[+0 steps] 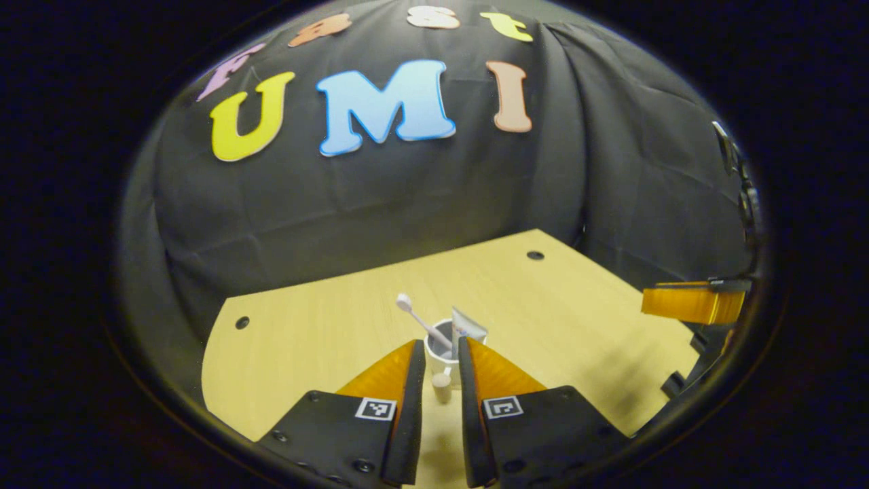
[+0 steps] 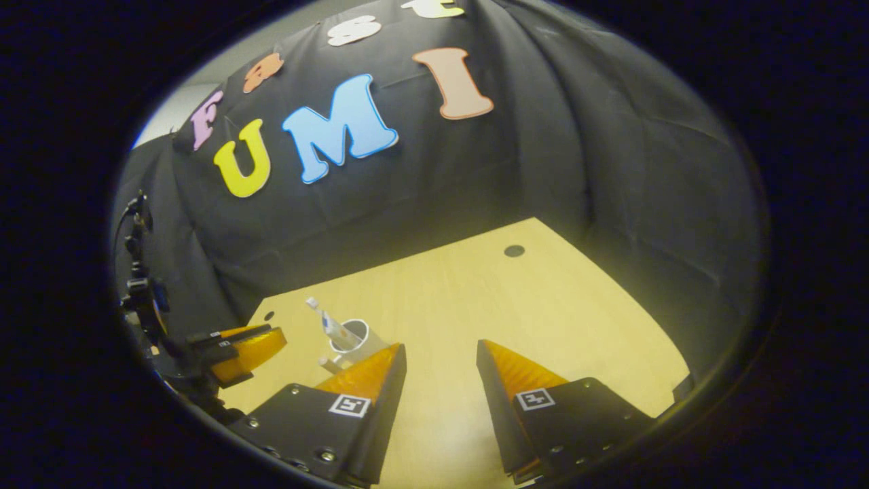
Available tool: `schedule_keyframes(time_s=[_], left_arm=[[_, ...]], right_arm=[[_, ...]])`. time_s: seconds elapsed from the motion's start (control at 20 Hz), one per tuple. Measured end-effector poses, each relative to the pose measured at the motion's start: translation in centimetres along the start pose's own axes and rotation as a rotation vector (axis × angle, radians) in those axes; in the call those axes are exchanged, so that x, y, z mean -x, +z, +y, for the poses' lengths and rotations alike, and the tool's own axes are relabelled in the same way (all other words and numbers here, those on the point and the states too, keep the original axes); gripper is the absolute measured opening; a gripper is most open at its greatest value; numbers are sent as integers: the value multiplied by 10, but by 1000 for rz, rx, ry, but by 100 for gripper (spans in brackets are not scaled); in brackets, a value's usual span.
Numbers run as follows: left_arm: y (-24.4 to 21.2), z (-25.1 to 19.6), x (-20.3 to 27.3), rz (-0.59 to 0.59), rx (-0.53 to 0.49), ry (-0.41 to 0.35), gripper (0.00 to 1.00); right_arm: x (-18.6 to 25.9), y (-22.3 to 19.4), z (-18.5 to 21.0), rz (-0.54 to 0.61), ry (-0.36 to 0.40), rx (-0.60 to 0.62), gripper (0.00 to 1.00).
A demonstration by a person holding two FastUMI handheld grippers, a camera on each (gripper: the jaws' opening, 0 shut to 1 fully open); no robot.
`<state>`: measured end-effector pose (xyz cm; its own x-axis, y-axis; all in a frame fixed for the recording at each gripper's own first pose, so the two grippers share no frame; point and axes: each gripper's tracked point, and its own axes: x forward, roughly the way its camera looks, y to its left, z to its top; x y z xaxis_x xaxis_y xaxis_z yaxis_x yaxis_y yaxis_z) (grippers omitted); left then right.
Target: Put the toothbrush and toothpaste on the desktop into the cup, then pick up the cup and place it on the coaster on the desktop.
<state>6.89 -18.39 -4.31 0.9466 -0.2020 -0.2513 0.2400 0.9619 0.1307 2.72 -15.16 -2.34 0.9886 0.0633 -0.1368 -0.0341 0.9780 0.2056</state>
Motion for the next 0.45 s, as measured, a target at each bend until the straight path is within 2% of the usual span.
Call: schedule_keyframes(time_s=[0.05,0.1,0.15,0.2,0.25,0.3,0.35,0.4,0.45], left_arm=[[19,-1,12,-54,23,19,33],[31,0,23,-105,44,43,38],[44,-2,34,-148,62,53,33],[55,-2,45,-181,77,63,33],[66,-2,58,-214,84,76,34],[77,-2,70,-253,86,85,34],[88,-1,83,-287,89,91,43],[96,0,96,-318,87,103,47],[104,0,110,-345,81,116,47]], right_arm=[[4,13,5,-28,11,39,63],[9,25,12,-59,23,79,63],[13,37,21,-88,39,111,63],[19,48,31,-113,59,131,63],[26,58,39,-139,74,142,54],[34,67,46,-169,86,154,55],[41,76,51,-201,90,165,54],[50,84,55,-233,89,178,54],[59,91,61,-264,91,189,54]])
